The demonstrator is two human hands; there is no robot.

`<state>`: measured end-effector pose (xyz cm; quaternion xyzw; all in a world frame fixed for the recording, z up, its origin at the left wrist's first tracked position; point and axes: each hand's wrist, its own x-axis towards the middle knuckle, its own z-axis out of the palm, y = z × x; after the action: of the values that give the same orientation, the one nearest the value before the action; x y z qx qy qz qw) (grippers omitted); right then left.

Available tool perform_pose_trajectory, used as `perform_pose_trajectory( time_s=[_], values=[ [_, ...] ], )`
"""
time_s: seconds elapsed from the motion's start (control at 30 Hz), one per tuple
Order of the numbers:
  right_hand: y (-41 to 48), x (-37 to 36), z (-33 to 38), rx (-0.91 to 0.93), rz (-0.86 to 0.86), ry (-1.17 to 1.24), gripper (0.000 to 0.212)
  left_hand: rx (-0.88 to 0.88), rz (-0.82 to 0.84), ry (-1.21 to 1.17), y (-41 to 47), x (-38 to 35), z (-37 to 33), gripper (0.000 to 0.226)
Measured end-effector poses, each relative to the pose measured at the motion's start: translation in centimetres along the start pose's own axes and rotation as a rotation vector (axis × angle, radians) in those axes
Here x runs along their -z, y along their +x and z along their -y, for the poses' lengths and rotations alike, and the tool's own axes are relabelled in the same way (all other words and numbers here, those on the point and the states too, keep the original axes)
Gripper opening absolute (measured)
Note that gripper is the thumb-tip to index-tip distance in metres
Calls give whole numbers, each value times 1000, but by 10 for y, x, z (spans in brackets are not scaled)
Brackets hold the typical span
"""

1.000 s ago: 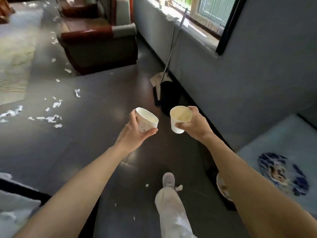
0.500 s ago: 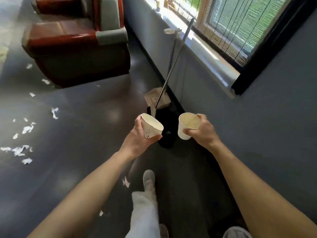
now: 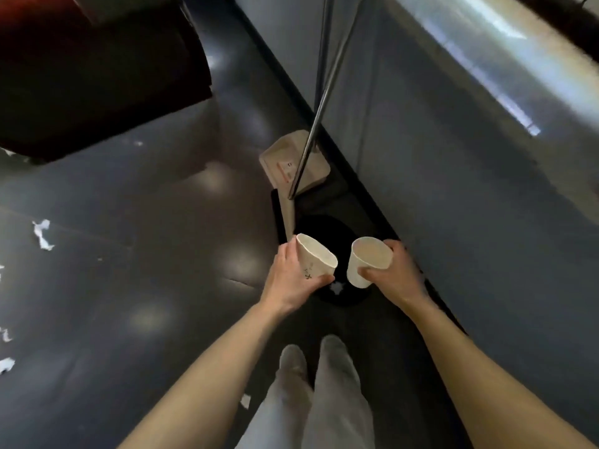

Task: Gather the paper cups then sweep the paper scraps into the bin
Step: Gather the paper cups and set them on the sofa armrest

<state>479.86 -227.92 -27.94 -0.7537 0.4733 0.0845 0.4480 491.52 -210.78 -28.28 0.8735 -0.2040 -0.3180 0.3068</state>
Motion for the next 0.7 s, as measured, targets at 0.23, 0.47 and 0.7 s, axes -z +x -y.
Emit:
perform_pose_trajectory(
  time_s=[0.23,0.47,0.7],
  values=[
    [98,-61,-59,-100,201,-172,100,63,179,55,98,-83,62,117],
    [111,-42,6,-5,250,-194,93,66,120,132,108,-14,50,102],
    [52,12,234,375,242,-424,77,77,-177,176,57,192,-22,77]
  ],
)
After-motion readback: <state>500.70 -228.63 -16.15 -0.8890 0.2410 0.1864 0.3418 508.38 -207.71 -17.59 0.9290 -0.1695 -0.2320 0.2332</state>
